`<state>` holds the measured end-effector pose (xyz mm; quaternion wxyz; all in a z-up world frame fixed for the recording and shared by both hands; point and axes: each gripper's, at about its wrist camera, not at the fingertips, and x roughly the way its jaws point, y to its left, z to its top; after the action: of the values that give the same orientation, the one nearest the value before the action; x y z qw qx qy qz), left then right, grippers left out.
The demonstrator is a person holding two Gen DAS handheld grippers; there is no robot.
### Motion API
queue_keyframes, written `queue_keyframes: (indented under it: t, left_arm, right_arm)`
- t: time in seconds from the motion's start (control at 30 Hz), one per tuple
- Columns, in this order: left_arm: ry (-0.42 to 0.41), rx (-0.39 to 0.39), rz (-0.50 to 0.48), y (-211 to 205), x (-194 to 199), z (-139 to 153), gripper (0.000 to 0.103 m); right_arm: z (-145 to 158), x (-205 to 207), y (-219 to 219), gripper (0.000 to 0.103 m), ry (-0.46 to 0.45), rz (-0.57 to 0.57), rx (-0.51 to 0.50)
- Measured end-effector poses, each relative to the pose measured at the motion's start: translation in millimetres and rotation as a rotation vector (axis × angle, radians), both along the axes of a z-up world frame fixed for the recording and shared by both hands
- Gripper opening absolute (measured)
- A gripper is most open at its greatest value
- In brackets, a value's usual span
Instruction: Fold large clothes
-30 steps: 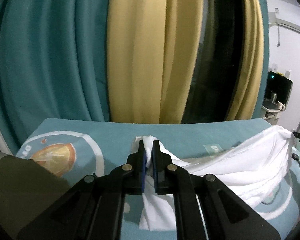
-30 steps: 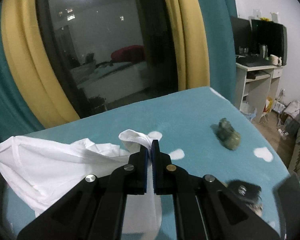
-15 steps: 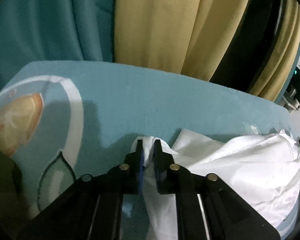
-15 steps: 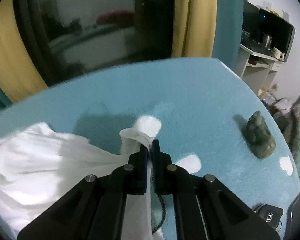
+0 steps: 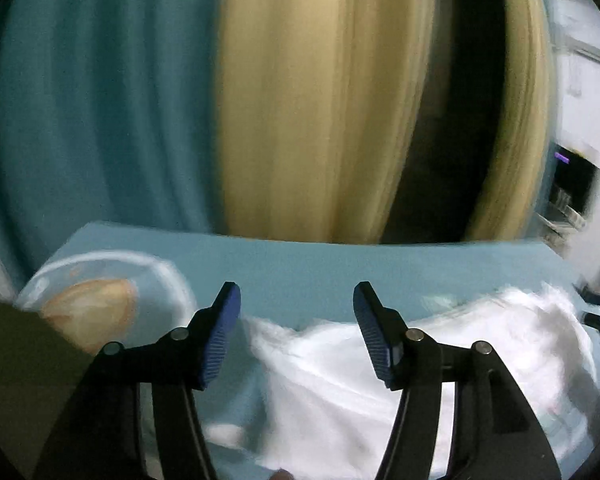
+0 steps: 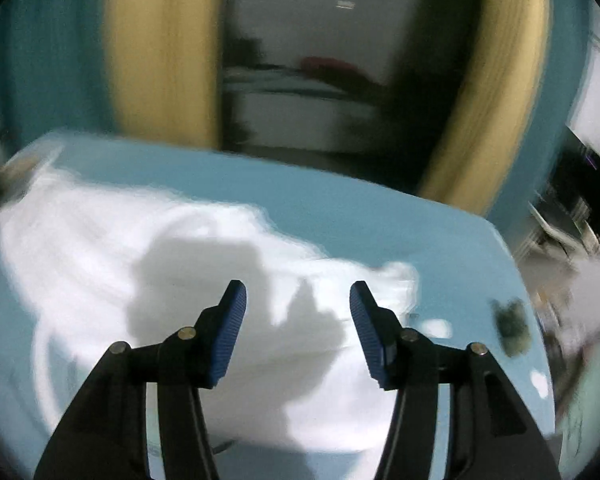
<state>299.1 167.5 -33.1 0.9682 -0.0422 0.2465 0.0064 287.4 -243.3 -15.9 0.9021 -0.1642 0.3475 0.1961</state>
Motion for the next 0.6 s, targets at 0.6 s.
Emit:
queue_keyframes:
  t: [0.6]
  left_arm:
    - [0.21, 0.412, -0.504, -148.9, 5.8, -78.1, 0.062]
  right_arm:
    - [-39.5, -17.0, 48.5, 0.023, -0.032, 0.188, -0.218]
